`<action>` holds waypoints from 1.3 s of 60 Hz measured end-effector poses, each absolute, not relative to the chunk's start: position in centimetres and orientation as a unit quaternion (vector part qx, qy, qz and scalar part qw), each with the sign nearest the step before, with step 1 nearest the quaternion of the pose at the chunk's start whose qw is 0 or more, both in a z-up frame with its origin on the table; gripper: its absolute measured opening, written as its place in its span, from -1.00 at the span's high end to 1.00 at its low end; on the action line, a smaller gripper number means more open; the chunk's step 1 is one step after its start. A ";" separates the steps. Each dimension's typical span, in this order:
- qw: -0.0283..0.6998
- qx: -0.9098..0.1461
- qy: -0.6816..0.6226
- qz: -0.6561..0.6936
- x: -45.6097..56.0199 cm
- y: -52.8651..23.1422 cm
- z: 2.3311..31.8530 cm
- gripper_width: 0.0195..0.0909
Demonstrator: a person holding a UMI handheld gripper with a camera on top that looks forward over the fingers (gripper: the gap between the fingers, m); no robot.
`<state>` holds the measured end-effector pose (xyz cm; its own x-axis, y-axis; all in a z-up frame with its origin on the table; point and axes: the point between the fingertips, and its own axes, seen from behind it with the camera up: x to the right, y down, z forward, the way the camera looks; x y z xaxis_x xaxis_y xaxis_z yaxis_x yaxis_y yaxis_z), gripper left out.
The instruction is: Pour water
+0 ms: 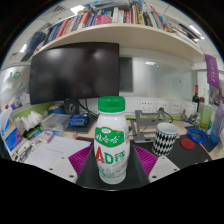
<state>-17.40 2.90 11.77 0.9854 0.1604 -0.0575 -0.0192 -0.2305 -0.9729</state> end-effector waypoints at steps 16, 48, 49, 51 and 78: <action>0.642 -0.763 -0.020 0.074 -17.9 4.2 11.8 0.24; 0.580 -0.752 0.135 0.284 -18.4 8.5 17.0 0.37; 0.578 -0.742 0.152 0.304 -18.2 8.8 17.8 0.37; 0.568 -0.724 0.190 0.342 -18.0 9.3 19.2 0.37; 0.398 -0.553 0.473 0.559 -10.8 13.5 22.1 0.37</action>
